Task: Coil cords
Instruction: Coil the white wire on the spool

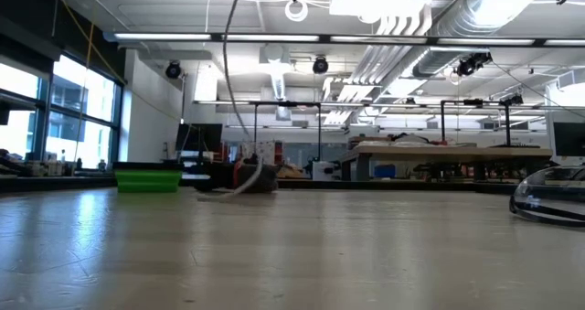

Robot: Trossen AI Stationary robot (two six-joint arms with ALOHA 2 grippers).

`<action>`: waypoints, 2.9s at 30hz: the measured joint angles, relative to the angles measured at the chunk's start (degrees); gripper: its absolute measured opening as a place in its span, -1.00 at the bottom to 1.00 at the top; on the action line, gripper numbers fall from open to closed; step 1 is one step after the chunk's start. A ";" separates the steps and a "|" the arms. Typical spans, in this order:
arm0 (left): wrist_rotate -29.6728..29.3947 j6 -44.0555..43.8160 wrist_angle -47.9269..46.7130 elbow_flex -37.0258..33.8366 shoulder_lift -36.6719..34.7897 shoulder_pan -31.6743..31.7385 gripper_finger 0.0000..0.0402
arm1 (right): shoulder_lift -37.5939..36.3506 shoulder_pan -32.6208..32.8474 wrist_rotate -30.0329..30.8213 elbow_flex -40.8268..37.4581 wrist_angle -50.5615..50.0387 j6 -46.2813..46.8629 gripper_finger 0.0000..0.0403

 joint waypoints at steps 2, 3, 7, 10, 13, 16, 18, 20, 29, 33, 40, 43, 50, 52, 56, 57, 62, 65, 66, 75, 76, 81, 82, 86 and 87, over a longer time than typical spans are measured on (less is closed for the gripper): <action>0.12 -0.84 1.82 0.03 0.25 0.00 -1.00 | 0.17 -0.04 1.87 0.00 0.02 0.46 0.01; 0.17 -1.49 2.17 0.03 0.57 0.00 -1.00 | 0.22 -0.19 2.16 0.00 0.19 0.63 0.08; 0.24 -3.46 2.92 -0.01 0.90 -0.02 -1.00 | 0.24 -0.83 1.41 0.00 3.76 2.01 0.18; 0.22 -5.17 4.93 0.01 1.47 -0.02 -1.00 | 0.56 -0.83 1.13 0.00 5.66 2.25 0.15; 1.17 -5.45 7.54 0.01 2.52 -0.04 -1.00 | 1.78 -0.83 1.13 0.04 5.28 1.99 0.08; 1.49 -6.01 9.26 -0.01 3.13 -0.09 -1.00 | 3.06 -0.81 1.10 -0.04 5.98 1.51 0.01; 1.32 -6.44 9.93 0.03 3.19 -0.07 -1.00 | 3.21 -0.81 1.06 -0.04 7.75 1.71 -0.02; 1.31 -6.53 9.77 0.03 3.23 -0.07 -1.00 | 3.15 -0.74 0.80 -0.01 8.01 1.75 -0.04; 1.07 -6.98 11.79 0.03 3.25 -0.04 -1.00 | 3.82 -0.81 2.66 0.00 6.61 1.21 -0.12; 1.05 -7.10 11.80 0.03 3.38 -0.06 -1.00 | 5.01 -0.76 2.71 0.00 6.84 1.20 -0.18; 1.09 -7.55 12.05 0.05 4.01 -0.05 -1.00 | 5.54 -0.76 3.72 -0.02 7.64 1.18 -0.30; 1.06 -7.55 12.30 0.05 3.96 -0.04 -1.00 | 5.53 -0.79 4.13 -0.02 7.25 1.08 -0.37; 0.99 -7.48 12.27 0.05 3.87 -0.04 -1.00 | 5.53 -0.79 4.13 -0.02 7.62 1.06 -0.58; 0.90 -7.51 12.19 0.05 3.87 -0.04 -1.00 | 5.53 -0.78 4.13 -0.02 8.17 1.06 -0.61; 0.84 -7.50 12.20 0.05 3.87 -0.06 -1.00 | 5.51 -0.76 4.12 -0.02 7.92 0.91 -0.63; 0.48 -7.51 12.19 0.05 3.87 -0.06 -1.00 | 5.51 -0.76 4.11 -0.02 7.89 0.61 -0.63; 0.11 -7.51 12.01 0.05 3.87 -0.04 -1.00 | 5.51 -0.76 4.11 -0.02 7.87 -0.42 -0.70; 0.13 -7.69 11.48 0.05 3.87 -0.04 -1.00 | 5.51 -0.76 4.11 -0.02 8.26 -0.46 -0.75; 0.12 -8.04 11.37 0.05 3.87 -0.04 -1.00 | 5.51 -0.76 4.11 -0.02 8.35 -0.45 -0.77; -0.77 -8.40 11.06 0.05 3.87 -0.04 -1.00 | 5.51 -0.76 1.86 -0.02 8.13 -1.54 -0.95; -0.90 -8.40 11.06 0.05 3.87 -0.04 -1.00 | 5.51 -0.76 1.67 -0.02 8.08 -1.74 -0.95; -1.11 -8.41 11.05 0.05 3.87 -0.04 -1.00 | 5.51 -0.76 1.64 -0.02 8.14 -1.52 -0.94; -1.11 -8.42 11.06 0.04 3.87 -0.07 -1.00 | 5.51 -0.76 1.64 -0.02 8.13 -1.53 -0.94; -1.11 -8.42 11.06 0.05 3.87 -0.05 -1.00 | 5.51 -0.76 1.62 -0.02 8.15 -1.53 -0.94; -1.14 -8.42 11.06 0.05 3.87 -0.04 -1.00 | 5.51 -0.76 1.62 -0.02 8.13 -1.52 -0.94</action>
